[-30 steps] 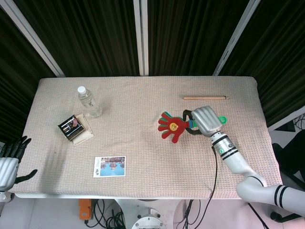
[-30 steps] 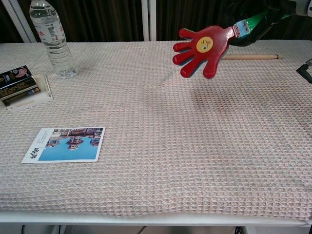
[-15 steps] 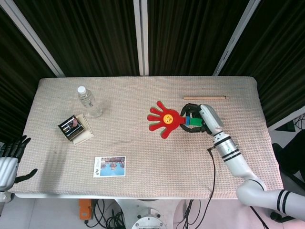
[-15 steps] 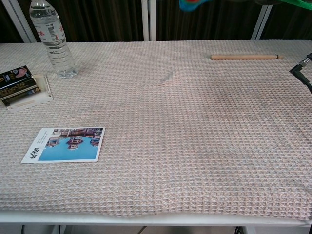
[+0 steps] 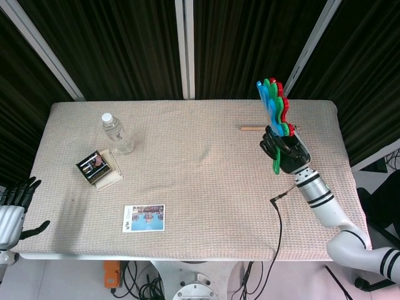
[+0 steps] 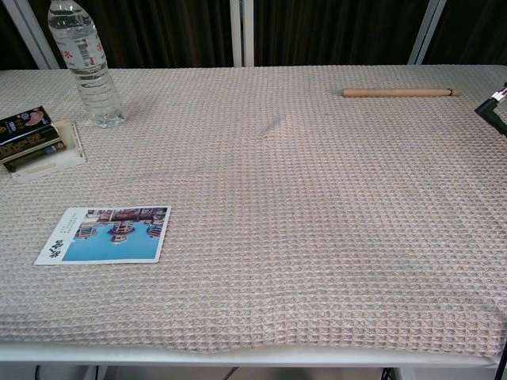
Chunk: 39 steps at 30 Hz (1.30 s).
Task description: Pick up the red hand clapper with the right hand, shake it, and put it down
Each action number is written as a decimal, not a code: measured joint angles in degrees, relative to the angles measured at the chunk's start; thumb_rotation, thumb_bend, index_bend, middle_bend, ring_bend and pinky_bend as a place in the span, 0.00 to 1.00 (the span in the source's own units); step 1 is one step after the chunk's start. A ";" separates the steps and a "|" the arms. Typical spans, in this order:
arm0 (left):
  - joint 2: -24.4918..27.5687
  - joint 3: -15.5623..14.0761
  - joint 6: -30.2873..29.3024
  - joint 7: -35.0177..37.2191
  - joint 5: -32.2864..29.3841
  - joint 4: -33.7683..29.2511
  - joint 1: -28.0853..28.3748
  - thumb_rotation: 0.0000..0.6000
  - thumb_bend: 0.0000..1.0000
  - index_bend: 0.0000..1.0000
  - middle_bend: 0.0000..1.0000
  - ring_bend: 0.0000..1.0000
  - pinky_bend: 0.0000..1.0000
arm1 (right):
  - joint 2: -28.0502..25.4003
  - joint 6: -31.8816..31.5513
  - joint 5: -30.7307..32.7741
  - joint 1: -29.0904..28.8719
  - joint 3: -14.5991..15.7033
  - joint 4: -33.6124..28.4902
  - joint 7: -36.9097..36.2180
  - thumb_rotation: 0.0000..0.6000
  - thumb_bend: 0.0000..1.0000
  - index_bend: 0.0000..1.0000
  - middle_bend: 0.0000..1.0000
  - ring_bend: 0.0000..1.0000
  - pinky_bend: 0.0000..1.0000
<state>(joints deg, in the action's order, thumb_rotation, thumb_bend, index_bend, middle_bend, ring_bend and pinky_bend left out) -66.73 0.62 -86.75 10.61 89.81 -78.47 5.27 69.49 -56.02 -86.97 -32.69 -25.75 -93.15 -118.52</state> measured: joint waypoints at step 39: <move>-0.22 -0.20 -0.61 1.08 0.35 -0.06 -0.18 1.00 0.15 0.02 0.03 0.00 0.04 | 7.25 2.43 16.58 -6.05 6.69 1.71 130.80 1.00 0.38 0.92 0.82 0.84 1.00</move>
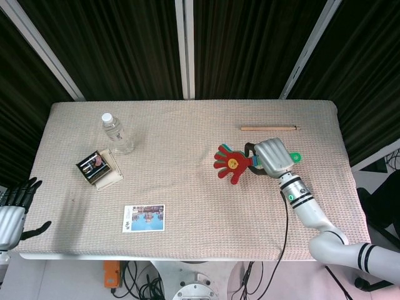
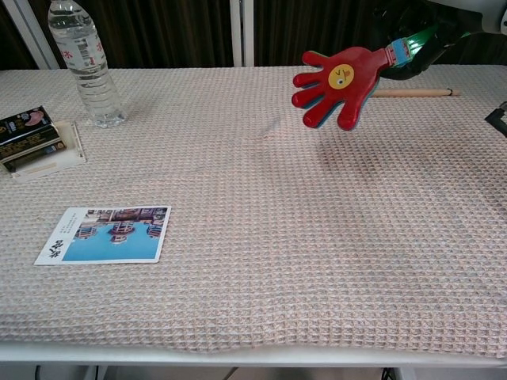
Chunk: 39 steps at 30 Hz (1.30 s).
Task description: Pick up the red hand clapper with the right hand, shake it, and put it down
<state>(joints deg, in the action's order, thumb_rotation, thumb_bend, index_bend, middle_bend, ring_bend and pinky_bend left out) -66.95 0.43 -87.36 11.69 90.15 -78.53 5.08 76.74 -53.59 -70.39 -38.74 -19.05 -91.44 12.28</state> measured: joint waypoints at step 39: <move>-1.34 -0.16 -0.96 4.49 -0.60 4.98 -1.45 1.00 0.15 0.02 0.03 0.00 0.04 | 15.53 -2.77 -4.51 -2.42 5.27 10.96 -20.79 1.00 0.00 0.00 0.00 0.00 0.00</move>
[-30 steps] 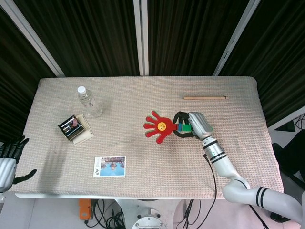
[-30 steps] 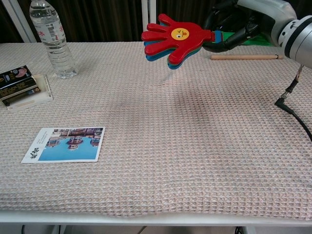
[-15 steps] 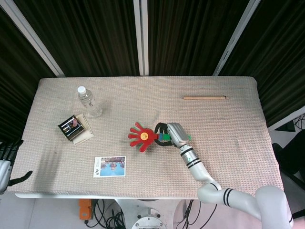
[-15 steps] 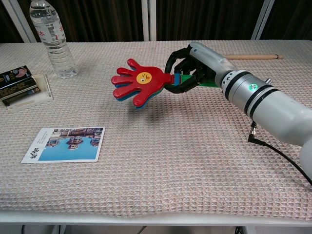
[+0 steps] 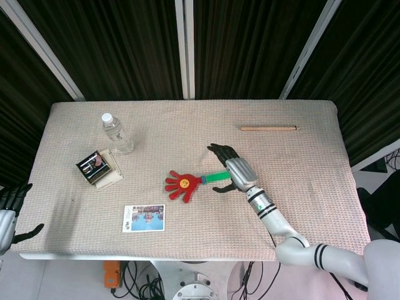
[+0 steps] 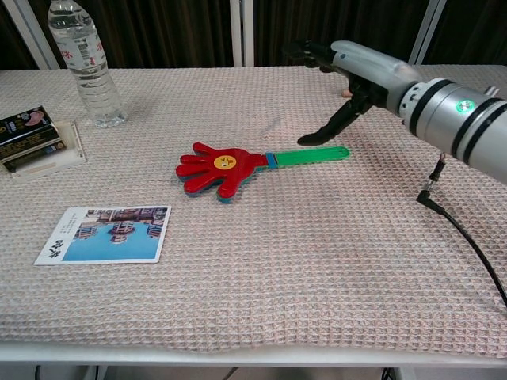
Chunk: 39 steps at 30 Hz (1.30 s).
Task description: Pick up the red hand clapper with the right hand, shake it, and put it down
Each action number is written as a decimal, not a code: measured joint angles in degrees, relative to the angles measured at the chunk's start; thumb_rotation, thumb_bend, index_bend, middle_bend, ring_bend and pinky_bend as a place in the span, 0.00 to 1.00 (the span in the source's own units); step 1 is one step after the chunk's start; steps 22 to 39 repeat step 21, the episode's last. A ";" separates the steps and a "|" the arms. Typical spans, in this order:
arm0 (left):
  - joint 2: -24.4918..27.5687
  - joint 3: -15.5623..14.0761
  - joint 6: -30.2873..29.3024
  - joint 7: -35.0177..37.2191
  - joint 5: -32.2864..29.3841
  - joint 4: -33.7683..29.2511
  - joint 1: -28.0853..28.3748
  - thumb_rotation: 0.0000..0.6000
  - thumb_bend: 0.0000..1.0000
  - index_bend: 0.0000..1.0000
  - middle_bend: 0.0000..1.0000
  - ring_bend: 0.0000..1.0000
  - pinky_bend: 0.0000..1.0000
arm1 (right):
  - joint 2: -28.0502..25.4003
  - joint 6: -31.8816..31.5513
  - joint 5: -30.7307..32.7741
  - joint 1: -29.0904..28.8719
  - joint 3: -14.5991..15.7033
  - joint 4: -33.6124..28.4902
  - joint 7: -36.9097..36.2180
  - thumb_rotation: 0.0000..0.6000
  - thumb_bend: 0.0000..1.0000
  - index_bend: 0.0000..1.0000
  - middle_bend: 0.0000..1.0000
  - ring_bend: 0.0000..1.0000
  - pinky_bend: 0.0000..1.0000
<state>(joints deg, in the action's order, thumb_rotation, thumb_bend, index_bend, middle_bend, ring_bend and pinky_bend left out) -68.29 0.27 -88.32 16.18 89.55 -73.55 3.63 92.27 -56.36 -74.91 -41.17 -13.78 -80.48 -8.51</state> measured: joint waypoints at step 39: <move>1.66 0.84 1.71 -6.41 -1.64 -4.02 0.64 1.00 0.15 0.02 0.03 0.00 0.04 | -18.46 -34.89 -5.55 33.21 15.12 -6.13 19.02 1.00 0.02 0.00 0.00 0.00 0.00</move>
